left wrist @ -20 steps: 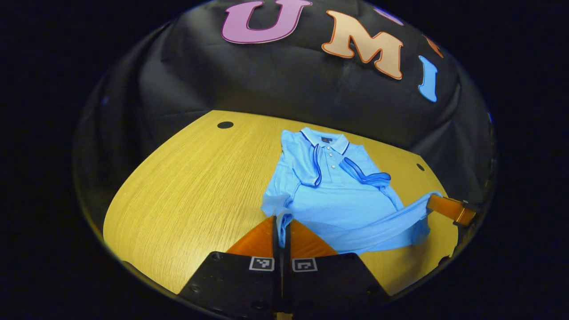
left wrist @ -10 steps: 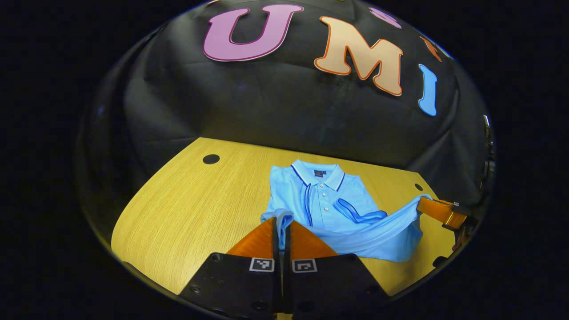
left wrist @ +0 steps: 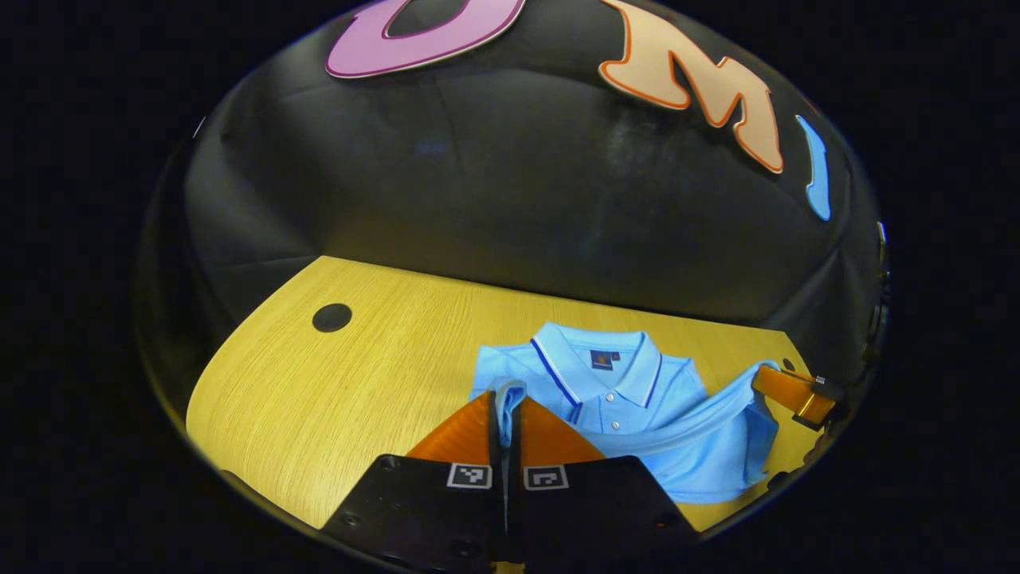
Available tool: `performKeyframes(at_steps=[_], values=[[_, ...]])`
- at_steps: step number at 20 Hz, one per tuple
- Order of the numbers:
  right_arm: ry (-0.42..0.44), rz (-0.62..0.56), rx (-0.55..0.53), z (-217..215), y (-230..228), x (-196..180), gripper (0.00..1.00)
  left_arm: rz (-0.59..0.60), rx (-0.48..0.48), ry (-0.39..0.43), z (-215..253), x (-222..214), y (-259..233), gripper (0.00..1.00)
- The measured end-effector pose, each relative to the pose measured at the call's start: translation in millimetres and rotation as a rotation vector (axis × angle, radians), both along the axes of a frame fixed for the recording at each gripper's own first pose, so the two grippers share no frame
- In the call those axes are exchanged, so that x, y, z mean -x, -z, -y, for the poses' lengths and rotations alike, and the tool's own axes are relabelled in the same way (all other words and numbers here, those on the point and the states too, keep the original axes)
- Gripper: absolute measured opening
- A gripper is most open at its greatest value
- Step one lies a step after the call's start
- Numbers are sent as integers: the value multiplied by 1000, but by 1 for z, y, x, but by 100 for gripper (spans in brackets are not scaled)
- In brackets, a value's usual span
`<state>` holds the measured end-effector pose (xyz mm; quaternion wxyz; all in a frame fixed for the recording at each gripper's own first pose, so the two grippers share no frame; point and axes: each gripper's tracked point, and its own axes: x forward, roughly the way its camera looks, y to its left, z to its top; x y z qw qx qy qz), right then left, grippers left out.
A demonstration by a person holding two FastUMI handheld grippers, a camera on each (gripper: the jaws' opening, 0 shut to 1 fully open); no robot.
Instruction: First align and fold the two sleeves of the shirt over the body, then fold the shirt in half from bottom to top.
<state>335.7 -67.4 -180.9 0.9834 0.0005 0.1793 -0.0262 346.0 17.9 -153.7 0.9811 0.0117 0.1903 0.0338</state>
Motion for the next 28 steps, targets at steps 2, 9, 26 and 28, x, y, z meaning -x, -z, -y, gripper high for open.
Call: performKeyframes(at_steps=[2,9,26,28], values=[[14,-15,-24,9,9,-13,2,-16,-17,-5,-6,-14,9,0],[-13,-67,16,8,19,16,91,-22,16,-65,-23,12,4,95],[-40,-33,-63,-75,-37,284,93,-45,45,14,-10,272,-32,96],[-32,-29,-60,-74,-40,306,98,-61,37,39,-3,290,-27,96]])
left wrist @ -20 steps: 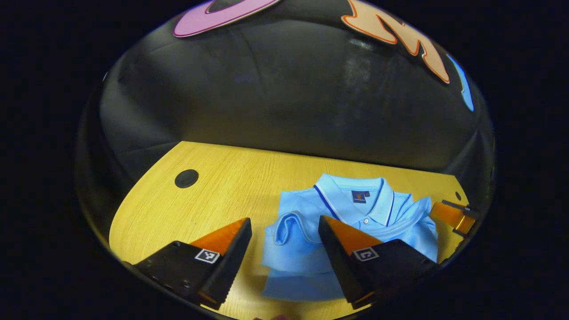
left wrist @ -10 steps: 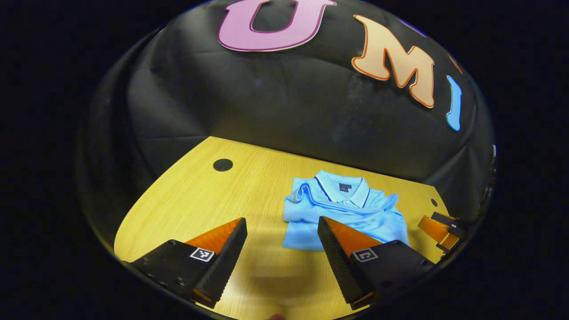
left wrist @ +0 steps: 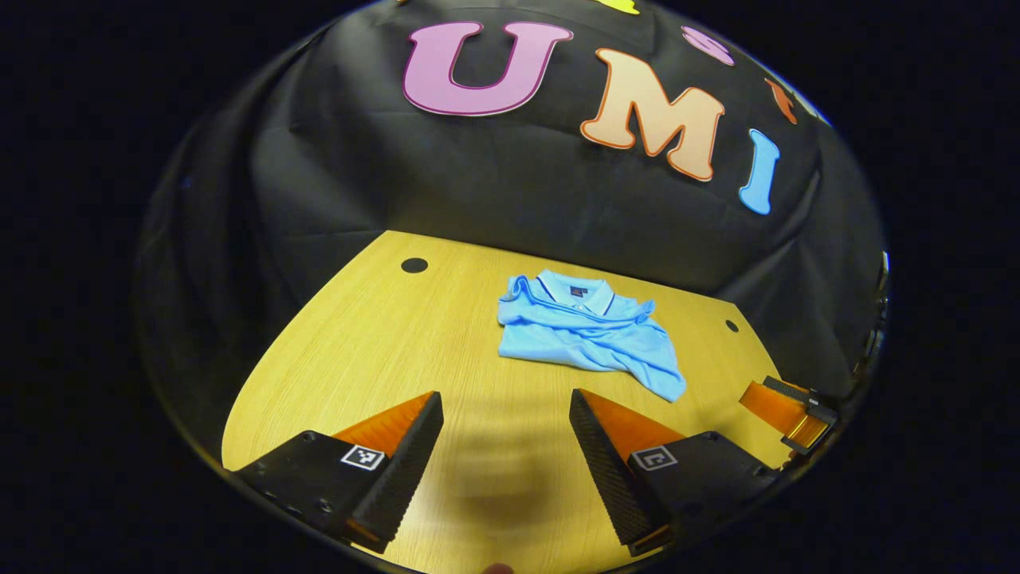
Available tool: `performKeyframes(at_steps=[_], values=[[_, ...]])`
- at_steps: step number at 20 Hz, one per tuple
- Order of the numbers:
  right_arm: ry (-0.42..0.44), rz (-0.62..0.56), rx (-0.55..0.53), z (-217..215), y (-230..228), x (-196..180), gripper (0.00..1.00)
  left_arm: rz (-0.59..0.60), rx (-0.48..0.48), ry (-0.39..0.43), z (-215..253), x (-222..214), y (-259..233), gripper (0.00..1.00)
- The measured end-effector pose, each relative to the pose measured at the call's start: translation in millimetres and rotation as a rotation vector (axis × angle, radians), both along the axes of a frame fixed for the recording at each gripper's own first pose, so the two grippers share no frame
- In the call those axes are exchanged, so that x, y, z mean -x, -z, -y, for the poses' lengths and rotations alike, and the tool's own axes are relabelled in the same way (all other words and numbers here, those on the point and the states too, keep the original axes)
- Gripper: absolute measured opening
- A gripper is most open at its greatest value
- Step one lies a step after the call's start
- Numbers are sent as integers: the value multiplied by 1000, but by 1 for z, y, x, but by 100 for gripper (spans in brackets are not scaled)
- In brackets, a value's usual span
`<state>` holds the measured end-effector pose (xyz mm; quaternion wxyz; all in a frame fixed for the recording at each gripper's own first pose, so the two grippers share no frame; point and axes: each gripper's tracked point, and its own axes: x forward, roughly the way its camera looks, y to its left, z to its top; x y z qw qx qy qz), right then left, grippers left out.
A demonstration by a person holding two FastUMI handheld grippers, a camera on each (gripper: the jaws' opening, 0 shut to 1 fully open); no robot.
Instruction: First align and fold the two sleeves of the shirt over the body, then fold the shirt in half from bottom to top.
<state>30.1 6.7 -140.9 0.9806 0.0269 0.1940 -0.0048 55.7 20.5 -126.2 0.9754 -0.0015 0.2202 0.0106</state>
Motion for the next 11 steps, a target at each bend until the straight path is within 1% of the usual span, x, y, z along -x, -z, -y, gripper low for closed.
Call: performKeyframes(at_steps=[4,7,11], values=[[41,6,-8,7,0,23,97,-31,-58,51,8,27,10,96],[69,19,-27,10,-4,33,98,-41,-31,99,22,38,13,96],[96,53,-23,12,-13,40,97,-55,-41,122,20,44,19,96]])
